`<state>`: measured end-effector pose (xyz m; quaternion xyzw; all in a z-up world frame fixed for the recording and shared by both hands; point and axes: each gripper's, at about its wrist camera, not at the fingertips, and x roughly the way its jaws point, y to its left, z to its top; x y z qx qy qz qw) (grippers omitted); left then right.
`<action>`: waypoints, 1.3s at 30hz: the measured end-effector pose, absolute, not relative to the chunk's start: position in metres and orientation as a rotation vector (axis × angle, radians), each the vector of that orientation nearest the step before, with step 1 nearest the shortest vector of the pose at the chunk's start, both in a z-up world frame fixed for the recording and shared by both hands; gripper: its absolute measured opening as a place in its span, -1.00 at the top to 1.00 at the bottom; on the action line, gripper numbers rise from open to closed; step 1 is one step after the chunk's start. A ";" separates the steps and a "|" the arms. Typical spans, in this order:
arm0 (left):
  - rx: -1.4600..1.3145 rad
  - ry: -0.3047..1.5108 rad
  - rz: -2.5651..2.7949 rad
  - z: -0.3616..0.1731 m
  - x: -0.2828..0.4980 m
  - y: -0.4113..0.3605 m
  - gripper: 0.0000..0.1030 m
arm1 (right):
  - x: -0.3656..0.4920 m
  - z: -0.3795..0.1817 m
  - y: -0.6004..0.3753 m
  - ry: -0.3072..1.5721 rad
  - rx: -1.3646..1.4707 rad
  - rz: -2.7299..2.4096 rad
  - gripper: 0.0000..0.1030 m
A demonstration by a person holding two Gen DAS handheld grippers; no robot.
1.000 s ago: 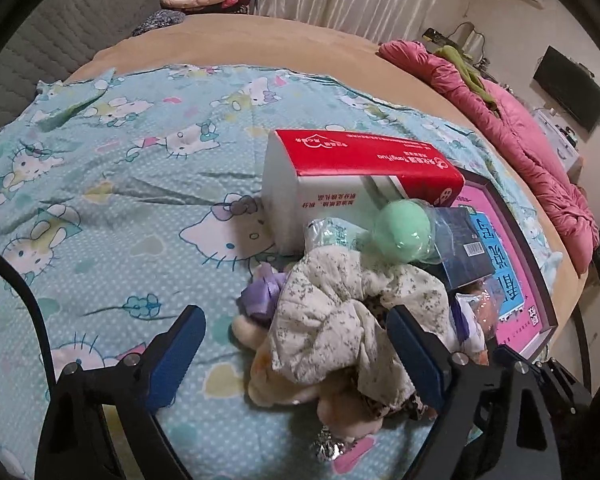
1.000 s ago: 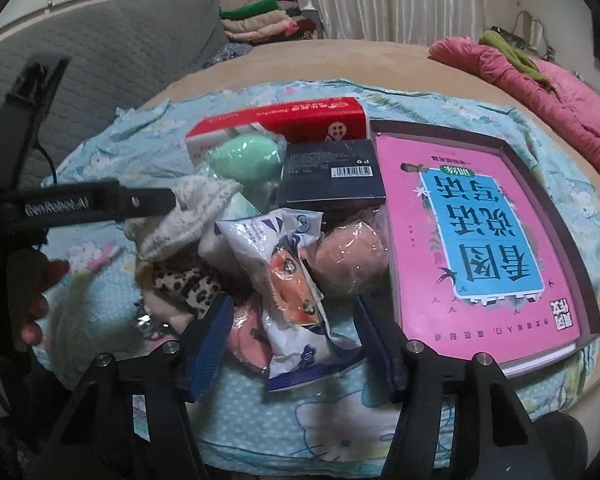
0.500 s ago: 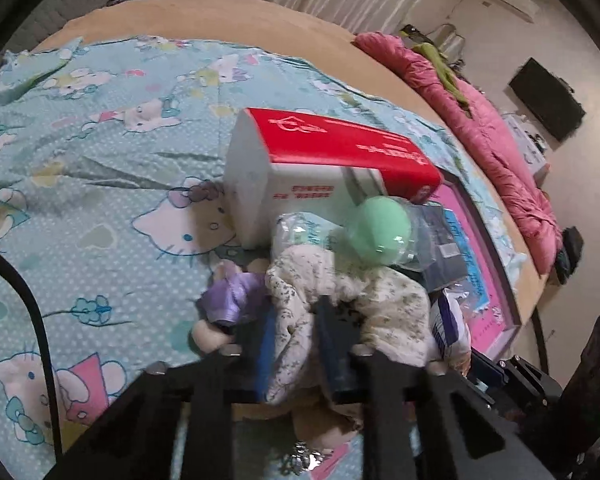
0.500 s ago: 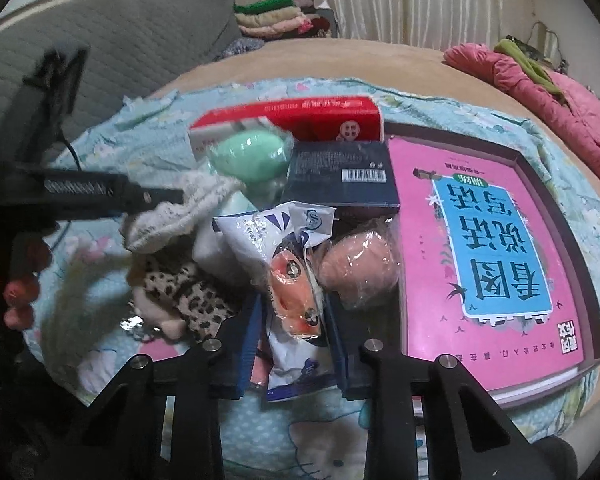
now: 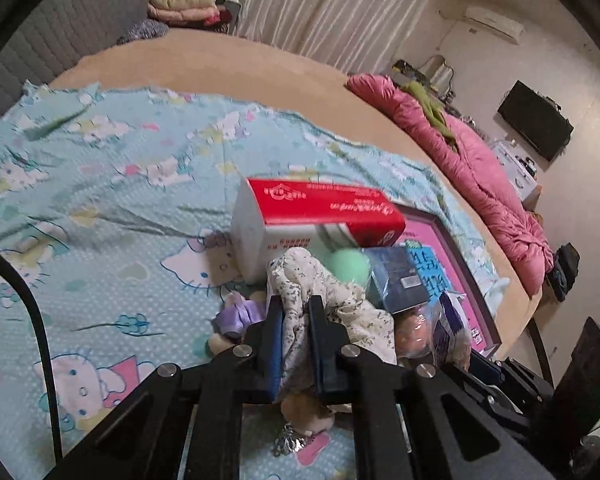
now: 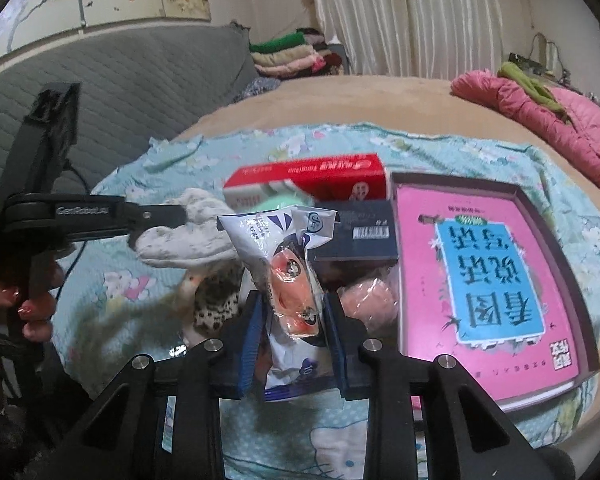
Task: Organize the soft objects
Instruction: 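Lower the scrunchie into the pink book box with the left tool while the right lowers the packet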
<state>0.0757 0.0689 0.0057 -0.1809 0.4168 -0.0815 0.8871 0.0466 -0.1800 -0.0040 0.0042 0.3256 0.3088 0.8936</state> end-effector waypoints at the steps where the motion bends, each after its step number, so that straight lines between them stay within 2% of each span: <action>1: -0.374 0.859 -0.166 0.010 0.074 0.069 0.77 | 0.047 -0.002 -0.182 0.669 0.017 0.640 0.40; 8: -0.339 0.814 -0.166 0.041 0.062 0.052 0.77 | 0.054 0.010 -0.212 0.626 0.082 0.585 0.40; 21: -0.275 0.802 -0.222 0.076 0.070 -0.029 0.77 | 0.069 0.026 -0.274 0.572 0.182 0.472 0.44; 33: -0.163 0.821 -0.287 0.084 0.078 -0.108 0.77 | 0.081 0.027 -0.322 0.560 0.265 0.376 0.44; 39: -0.143 0.855 -0.315 0.071 0.090 -0.132 0.77 | 0.086 0.024 -0.341 0.557 0.274 0.331 0.44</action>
